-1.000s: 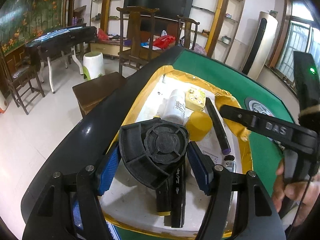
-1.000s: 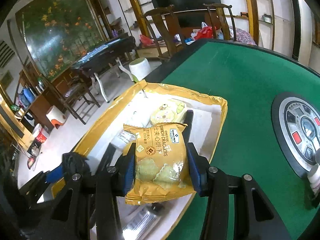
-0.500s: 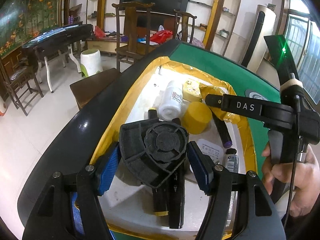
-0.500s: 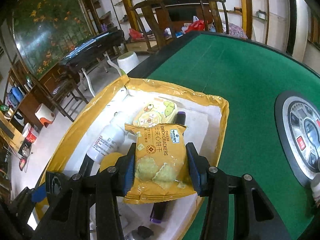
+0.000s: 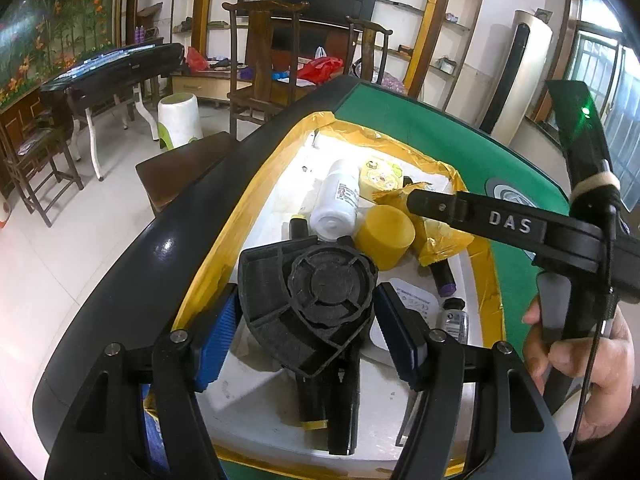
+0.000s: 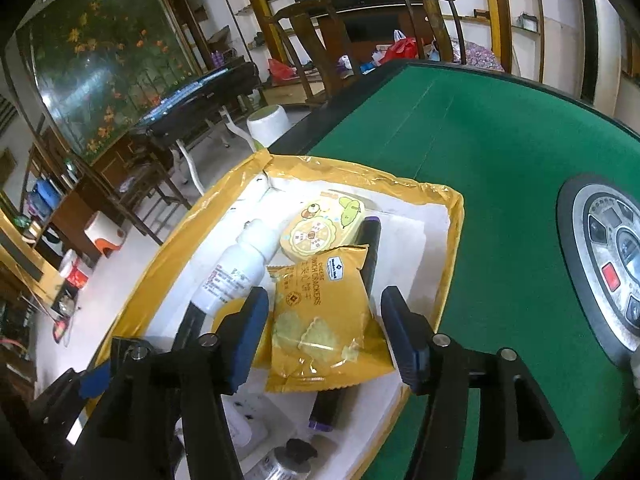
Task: Organize rigid objects
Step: 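Open both grippers to drop the black part and packet into the box, then move both grippers back to the table toward the tape and pill bottles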
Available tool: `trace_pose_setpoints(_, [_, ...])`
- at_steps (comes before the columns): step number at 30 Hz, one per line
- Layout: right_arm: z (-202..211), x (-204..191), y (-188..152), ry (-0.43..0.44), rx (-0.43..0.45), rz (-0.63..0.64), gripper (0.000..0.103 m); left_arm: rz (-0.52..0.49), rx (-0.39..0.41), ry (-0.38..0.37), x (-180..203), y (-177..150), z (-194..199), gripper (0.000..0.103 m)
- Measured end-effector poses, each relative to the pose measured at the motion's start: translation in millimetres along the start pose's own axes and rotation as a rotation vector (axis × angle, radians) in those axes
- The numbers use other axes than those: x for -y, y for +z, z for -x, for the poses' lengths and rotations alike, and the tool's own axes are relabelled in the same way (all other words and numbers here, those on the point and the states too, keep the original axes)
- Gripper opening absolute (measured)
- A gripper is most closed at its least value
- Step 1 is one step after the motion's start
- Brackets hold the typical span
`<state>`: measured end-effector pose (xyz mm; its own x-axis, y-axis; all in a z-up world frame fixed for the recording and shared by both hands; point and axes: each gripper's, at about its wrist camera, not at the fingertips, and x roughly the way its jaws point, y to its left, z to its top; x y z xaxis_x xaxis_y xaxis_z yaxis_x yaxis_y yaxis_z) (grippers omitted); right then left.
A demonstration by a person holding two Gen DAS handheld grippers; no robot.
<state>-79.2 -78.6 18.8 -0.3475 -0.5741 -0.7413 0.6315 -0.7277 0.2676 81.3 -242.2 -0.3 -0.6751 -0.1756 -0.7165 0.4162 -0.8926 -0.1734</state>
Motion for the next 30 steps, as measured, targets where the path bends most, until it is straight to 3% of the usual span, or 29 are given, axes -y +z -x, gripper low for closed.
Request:
trace_pose_setpoints(18, [38,11,-13,0.089,0.048,-0.056,0.054,0.011,-0.006,0.017,4,7,9,0.07])
trace_pose_setpoints(30, [79,48,-33,0.106,0.102,-0.104,0.055,0.007,0.027,0.003,12,11,22,0.074])
